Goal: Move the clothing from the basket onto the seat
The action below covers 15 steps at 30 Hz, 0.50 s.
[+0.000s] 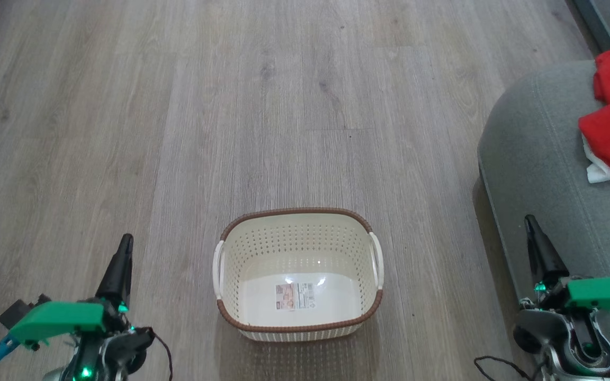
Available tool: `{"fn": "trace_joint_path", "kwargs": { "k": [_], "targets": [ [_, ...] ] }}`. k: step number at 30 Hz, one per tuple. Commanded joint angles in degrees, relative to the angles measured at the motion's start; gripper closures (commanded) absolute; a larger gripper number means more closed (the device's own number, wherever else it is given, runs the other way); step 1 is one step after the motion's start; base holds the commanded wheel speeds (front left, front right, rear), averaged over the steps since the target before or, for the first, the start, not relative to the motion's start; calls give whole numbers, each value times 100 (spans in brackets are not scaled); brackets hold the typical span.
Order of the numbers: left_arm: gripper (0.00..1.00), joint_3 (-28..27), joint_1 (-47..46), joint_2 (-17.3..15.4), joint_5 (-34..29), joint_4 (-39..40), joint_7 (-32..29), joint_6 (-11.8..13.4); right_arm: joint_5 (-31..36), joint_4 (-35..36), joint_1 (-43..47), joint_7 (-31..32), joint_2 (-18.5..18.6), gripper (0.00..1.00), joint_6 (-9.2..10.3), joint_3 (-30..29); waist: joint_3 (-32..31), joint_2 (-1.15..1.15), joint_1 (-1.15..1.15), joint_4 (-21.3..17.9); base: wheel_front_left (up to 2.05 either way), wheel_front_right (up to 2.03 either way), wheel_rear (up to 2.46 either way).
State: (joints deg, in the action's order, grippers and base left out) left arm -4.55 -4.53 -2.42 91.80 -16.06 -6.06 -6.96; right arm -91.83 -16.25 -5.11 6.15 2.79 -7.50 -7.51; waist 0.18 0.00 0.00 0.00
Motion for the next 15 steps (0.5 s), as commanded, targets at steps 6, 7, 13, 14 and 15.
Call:
{"fn": "trace_joint_path", "kwargs": {
  "k": [6,7,13,14,15],
  "targets": [
    [100,-197,-166,-45,36,200,-43,-53,-34,223,-108,34,9,100,1,99,0,0,0,0,0,0,0],
    [100,-197,-166,-45,36,200,-43,-53,-34,223,-108,34,9,100,1,99,0,0,0,0,0,0,0],
    [100,-197,-166,-45,37,200,-43,-53,-34,223,-108,34,9,100,1,99,0,0,0,0,0,0,0],
    [100,-197,-166,-45,37,200,-43,-53,-34,223,-108,34,9,100,1,99,0,0,0,0,0,0,0],
    [100,-197,-166,-45,37,200,-43,-53,-34,223,-108,34,9,100,1,99,0,0,0,0,0,0,0]
  ]
}}
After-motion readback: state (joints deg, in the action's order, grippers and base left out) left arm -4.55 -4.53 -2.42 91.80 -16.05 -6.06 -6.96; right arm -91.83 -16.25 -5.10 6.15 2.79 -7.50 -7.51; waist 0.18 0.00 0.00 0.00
